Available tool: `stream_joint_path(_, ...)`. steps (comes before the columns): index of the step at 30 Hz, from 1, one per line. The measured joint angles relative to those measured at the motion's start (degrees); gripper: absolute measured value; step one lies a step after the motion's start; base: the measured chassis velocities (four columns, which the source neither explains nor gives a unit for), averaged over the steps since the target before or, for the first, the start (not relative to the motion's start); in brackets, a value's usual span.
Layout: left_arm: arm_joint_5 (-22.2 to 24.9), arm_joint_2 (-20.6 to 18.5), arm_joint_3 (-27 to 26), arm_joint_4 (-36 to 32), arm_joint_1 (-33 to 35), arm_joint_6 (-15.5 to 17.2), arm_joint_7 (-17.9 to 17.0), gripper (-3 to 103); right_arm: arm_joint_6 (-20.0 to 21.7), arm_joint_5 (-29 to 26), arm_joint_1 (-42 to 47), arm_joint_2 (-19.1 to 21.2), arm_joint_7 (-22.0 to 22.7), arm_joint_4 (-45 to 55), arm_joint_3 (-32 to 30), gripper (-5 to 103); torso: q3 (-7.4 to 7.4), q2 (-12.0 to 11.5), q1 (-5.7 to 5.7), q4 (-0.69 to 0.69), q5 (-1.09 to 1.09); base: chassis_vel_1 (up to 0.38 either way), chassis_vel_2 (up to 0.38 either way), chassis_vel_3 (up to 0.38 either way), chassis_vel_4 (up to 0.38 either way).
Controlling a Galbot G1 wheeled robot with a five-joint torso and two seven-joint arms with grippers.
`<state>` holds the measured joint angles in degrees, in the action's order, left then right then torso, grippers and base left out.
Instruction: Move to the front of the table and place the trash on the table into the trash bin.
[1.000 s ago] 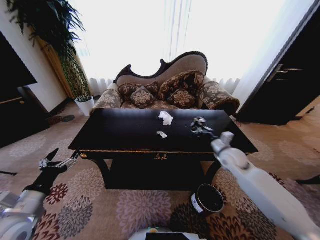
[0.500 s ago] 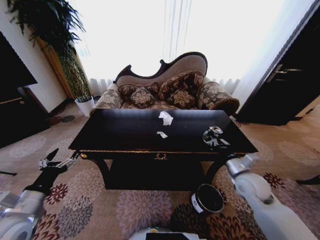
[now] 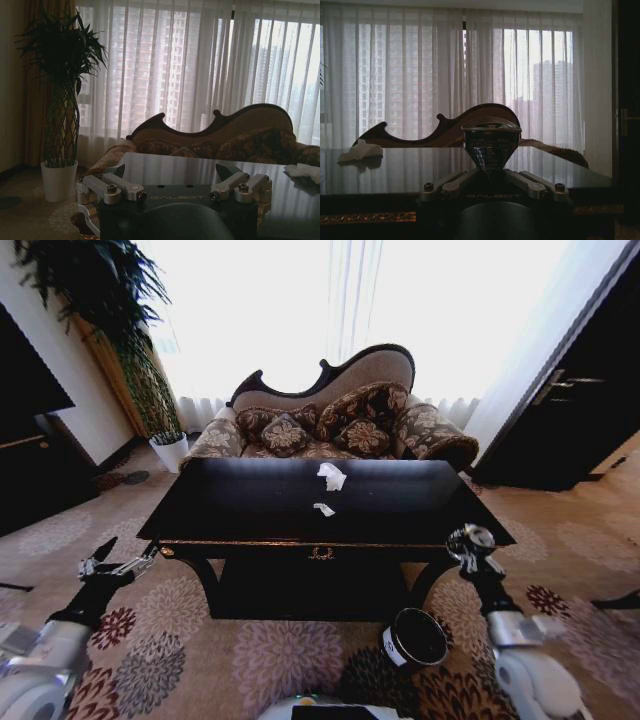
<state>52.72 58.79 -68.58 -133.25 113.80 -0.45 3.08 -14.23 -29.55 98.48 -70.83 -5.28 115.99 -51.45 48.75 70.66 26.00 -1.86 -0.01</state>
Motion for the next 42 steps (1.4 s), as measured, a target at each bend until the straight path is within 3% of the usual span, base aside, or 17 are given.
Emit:
stream_joint_path(5,0.0,0.0,0.0,0.0,0.0,0.0,0.0,100,-1.4,0.6,0.6,-1.7,-0.3,-2.4,1.3,0,0.0,0.0,0.0,0.0,-0.01,0.0,0.0,0.0,0.0)
stream_joint_path(16,0.0,0.0,0.0,0.0,0.0,0.0,0.0,100,-8.2,6.5,-2.8,-4.3,-0.3,-20.0,7.2,0,0.0,0.0,0.01,0.0,0.0,0.0,0.0,0.0,0.0)
stream_joint_path(27,0.0,0.0,0.0,0.0,0.0,0.0,0.0,100,-12.9,13.3,-11.6,-2.4,-0.1,-43.6,12.6,0,0.01,0.0,0.01,0.0,0.0,0.0,0.0,0.0,0.0)
stream_joint_path(42,0.0,0.0,0.0,0.0,0.0,0.0,0.0,100,-13.2,20.5,-28.2,0.5,1.1,-69.5,17.6,0,0.01,0.0,0.01,0.01,0.0,0.0,0.0,0.0,0.0)
